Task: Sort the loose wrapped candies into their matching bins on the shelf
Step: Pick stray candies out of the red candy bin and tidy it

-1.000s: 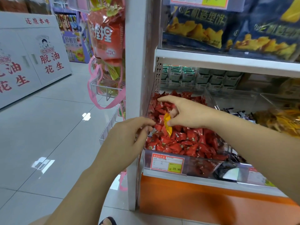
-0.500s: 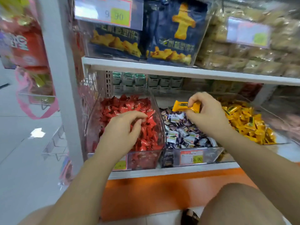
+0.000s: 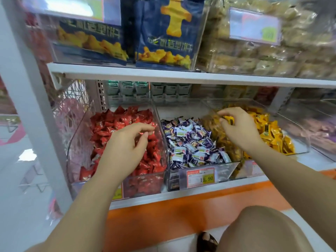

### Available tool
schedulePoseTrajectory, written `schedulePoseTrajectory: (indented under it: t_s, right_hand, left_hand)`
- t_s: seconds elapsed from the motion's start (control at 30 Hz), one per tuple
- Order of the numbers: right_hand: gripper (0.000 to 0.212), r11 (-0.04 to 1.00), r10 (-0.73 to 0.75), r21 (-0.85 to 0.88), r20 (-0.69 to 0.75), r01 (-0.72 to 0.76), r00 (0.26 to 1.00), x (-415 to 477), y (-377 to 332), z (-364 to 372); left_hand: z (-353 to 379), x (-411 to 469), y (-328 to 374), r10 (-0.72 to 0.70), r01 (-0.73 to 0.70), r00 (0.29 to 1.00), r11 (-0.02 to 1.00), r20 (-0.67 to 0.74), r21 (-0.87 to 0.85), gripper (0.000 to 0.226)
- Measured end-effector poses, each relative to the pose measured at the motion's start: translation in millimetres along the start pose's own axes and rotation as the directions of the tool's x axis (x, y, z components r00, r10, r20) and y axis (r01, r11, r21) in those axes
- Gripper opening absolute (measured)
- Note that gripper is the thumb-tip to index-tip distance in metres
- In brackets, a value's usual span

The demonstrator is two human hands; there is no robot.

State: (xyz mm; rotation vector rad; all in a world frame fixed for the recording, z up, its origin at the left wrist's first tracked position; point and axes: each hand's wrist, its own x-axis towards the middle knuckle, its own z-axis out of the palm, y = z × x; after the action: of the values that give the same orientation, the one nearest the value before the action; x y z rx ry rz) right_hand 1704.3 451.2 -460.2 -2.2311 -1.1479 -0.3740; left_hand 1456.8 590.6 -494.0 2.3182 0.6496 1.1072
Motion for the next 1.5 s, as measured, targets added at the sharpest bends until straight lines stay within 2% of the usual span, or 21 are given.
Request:
schedulePoseTrajectory:
  t_s: [0.13, 0.23, 0.33, 0.47, 0.6, 0.73, 0.9, 1.07, 1.17, 1.27, 1.33, 1.43, 1.5]
  right_hand:
    - [0.02, 0.984, -0.164, 0.075, 0.057, 0.16, 0.985, -5.5, -56.3, 13.7]
    - [0.018, 0.944, -0.308, 0.171, 0.145, 0.282, 0.94, -15.1, -105.2, 26.3]
    - [0.017, 0.872, -0.467, 0.28, 0.236, 0.401, 0.852, -27.3, -150.0, 40.4]
    - [0.02, 0.779, -0.626, 0.334, 0.374, 0.53, 0.684, -30.9, -197.6, 62.9]
    - [0.028, 0.762, -0.616, 0.281, 0.591, 0.583, 0.521, -18.6, -225.7, 95.0]
    - [0.029, 0.726, -0.598, 0.225, 0.673, 0.649, 0.435, -4.6, -240.3, 126.8]
    - [0.031, 0.606, -0.519, 0.093, 0.799, 0.79, 0.304, 2.7, -245.9, 143.4]
    - [0.018, 0.53, -0.454, 0.021, 0.851, 0.848, 0.262, 13.0, -234.0, 126.9]
    - [0.018, 0.496, -0.434, 0.001, 0.866, 0.868, 0.247, 16.0, -222.1, 113.3]
    - [0.02, 0.552, -0.446, 0.051, 0.862, 0.832, 0.243, 19.2, -217.0, 104.8]
    - [0.021, 0.601, -0.542, 0.145, 0.796, 0.786, 0.268, 19.5, -222.7, 106.6]
    - [0.025, 0.612, -0.644, 0.233, 0.701, 0.756, 0.306, 11.9, -239.3, 123.7]
    - [0.029, 0.604, -0.63, 0.241, 0.727, 0.76, 0.271, 5.8, -246.1, 142.0]
  left_hand:
    - [-24.1, -9.5, -10.5, -0.009, 0.011, 0.999, 0.999, -0.042, 0.049, 0.023]
    - [-52.8, -22.8, -17.3, 0.063, -0.047, 0.995, 0.981, -0.081, 0.191, 0.022]
    - [-81.6, -38.9, -23.6, 0.093, -0.054, 0.984, 0.969, -0.152, 0.242, 0.026]
    - [-113.9, -57.7, -39.5, 0.086, -0.033, 0.973, 0.97, -0.215, 0.24, 0.031]
    - [-132.2, -67.9, -55.1, 0.047, 0.018, 0.964, 0.971, -0.262, 0.24, 0.027]
    - [-139.6, -68.6, -62.0, 0.018, 0.047, 0.96, 0.973, -0.278, 0.227, 0.024]
    - [-140.7, -64.3, -64.3, -0.001, 0.06, 0.962, 0.976, -0.274, 0.209, 0.024]
    - [-141.4, -63.1, -64.7, -0.008, 0.063, 0.97, 0.973, -0.244, 0.22, 0.025]
    - [-140.7, -64.2, -64.7, -0.013, 0.065, 0.97, 0.975, -0.241, 0.212, 0.025]
    - [-139.0, -64.8, -64.0, -0.02, 0.07, 0.971, 0.977, -0.24, 0.202, 0.025]
    - [-138.2, -64.5, -63.8, -0.022, 0.07, 0.971, 0.978, -0.238, 0.195, 0.024]
    - [-137.1, -63.4, -63.4, -0.03, 0.076, 0.969, 0.98, -0.245, 0.182, 0.023]
    - [-136.9, -62.9, -63.2, -0.039, 0.086, 0.967, 0.98, -0.252, 0.178, 0.022]
